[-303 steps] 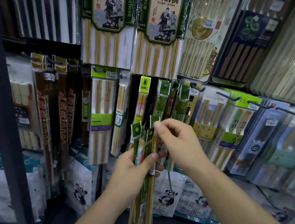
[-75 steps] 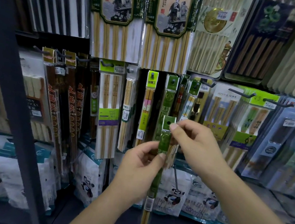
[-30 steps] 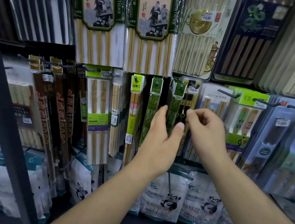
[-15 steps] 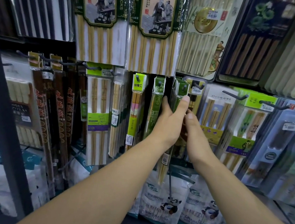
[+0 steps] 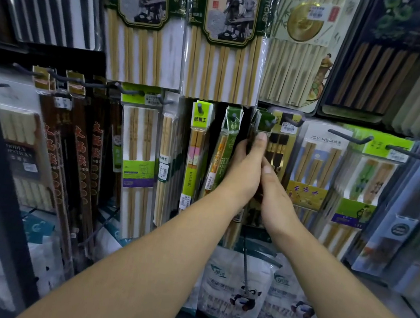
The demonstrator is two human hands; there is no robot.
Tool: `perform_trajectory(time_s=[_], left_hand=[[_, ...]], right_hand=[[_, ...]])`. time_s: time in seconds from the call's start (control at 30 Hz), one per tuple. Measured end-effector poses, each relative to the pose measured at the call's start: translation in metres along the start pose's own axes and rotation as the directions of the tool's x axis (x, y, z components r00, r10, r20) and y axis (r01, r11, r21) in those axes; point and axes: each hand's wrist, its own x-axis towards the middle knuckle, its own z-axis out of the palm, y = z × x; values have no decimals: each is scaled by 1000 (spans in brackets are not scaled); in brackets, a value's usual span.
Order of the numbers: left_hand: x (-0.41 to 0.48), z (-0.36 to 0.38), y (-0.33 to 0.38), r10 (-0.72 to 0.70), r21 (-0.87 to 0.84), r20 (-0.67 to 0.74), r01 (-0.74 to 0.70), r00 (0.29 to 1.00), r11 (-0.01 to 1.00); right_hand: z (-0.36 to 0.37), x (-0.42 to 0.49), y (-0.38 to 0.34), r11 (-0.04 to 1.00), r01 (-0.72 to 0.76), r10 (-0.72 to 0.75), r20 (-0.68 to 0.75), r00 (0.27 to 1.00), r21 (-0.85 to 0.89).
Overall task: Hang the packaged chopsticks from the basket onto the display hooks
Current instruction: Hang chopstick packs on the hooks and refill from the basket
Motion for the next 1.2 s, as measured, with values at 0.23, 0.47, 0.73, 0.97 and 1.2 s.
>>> perform_trajectory(time_s=[0.23,0.47,0.73,0.97,1.2], left_hand=[[5,1,0,-13,46,-16,14,1000,999],[1,0,-3,-13,35,15,12,1000,999],[-17,-3,-20,-52,27,38,51,998,998],[-38,-4,-29,-114,71,83,108,990,992],[-79,-7,-30,-166,136,113,150,980,979]], right_hand=[[-1,5,2,1000,-14,14,-20,1000,22],[-3,2,4,998,-26,28,-27,999,52],[-9,-23,15,997,-56,55,3,998,60],[-18,-50,15,995,-93,93,-8,996,26],[-23,-84,18,994,-107,107,-7,994,30]])
